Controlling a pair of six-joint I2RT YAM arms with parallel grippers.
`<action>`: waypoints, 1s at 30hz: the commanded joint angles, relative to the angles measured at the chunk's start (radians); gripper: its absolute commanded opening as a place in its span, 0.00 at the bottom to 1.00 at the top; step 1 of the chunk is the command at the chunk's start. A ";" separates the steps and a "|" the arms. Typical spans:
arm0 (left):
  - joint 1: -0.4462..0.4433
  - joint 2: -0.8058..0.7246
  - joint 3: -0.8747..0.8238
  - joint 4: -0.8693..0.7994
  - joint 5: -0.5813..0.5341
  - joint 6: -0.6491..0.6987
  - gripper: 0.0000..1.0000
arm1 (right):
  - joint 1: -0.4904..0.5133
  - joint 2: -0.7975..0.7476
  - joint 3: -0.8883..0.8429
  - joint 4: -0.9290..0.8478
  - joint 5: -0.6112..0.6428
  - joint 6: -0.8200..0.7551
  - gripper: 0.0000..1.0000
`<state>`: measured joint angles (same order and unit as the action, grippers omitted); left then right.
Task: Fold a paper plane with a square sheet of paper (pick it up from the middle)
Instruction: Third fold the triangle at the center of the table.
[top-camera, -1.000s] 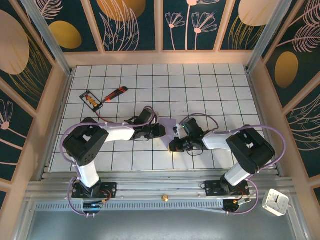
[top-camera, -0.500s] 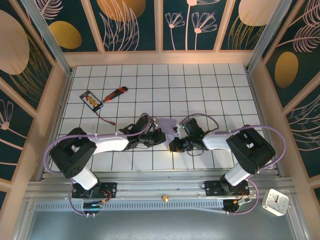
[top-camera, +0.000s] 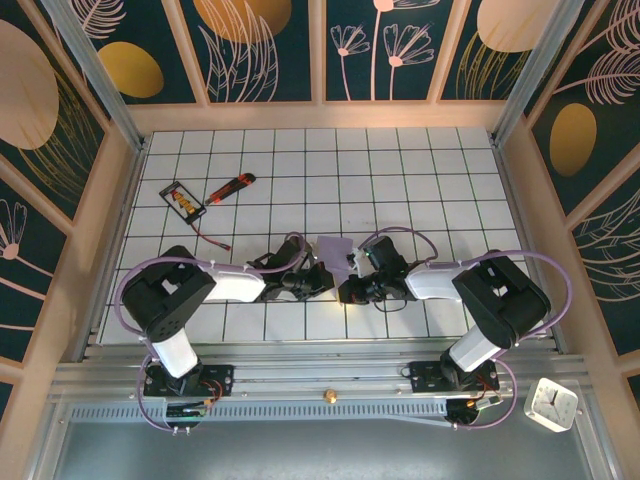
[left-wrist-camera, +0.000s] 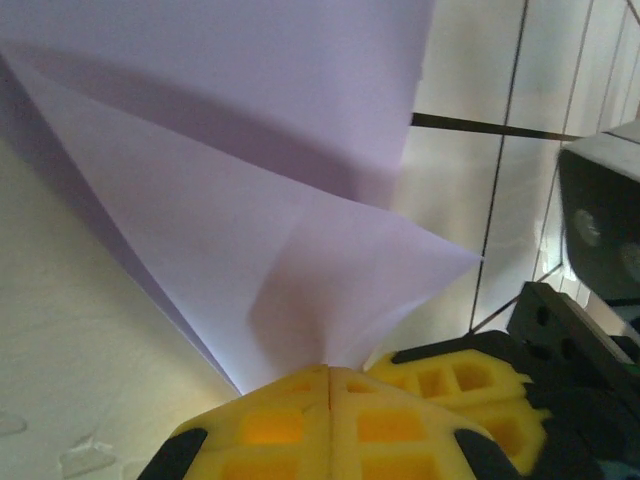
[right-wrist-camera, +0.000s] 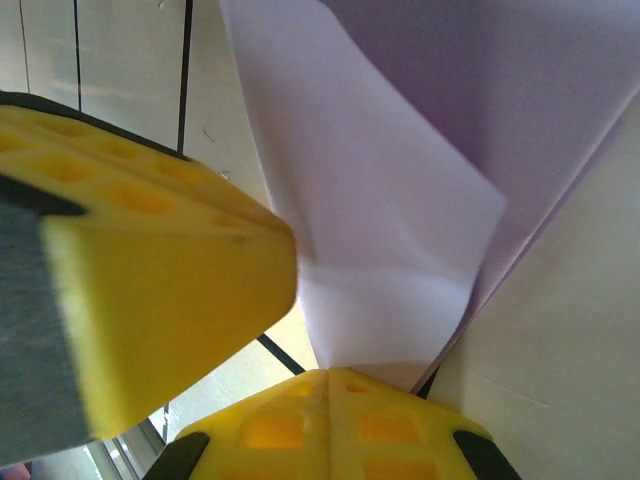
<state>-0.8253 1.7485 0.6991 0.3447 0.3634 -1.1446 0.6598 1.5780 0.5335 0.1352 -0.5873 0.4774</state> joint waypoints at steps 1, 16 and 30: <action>-0.006 0.030 -0.019 0.057 0.026 -0.045 0.00 | -0.002 0.048 -0.044 -0.127 0.115 -0.022 0.00; 0.019 0.064 -0.021 0.005 -0.039 -0.013 0.00 | -0.002 0.087 -0.040 -0.165 0.122 -0.039 0.00; 0.093 0.079 0.033 -0.090 -0.050 0.079 0.00 | -0.002 0.113 -0.038 -0.196 0.124 -0.049 0.00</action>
<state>-0.7689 1.7908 0.7120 0.3401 0.3901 -1.1152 0.6540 1.6032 0.5453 0.1173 -0.6014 0.4694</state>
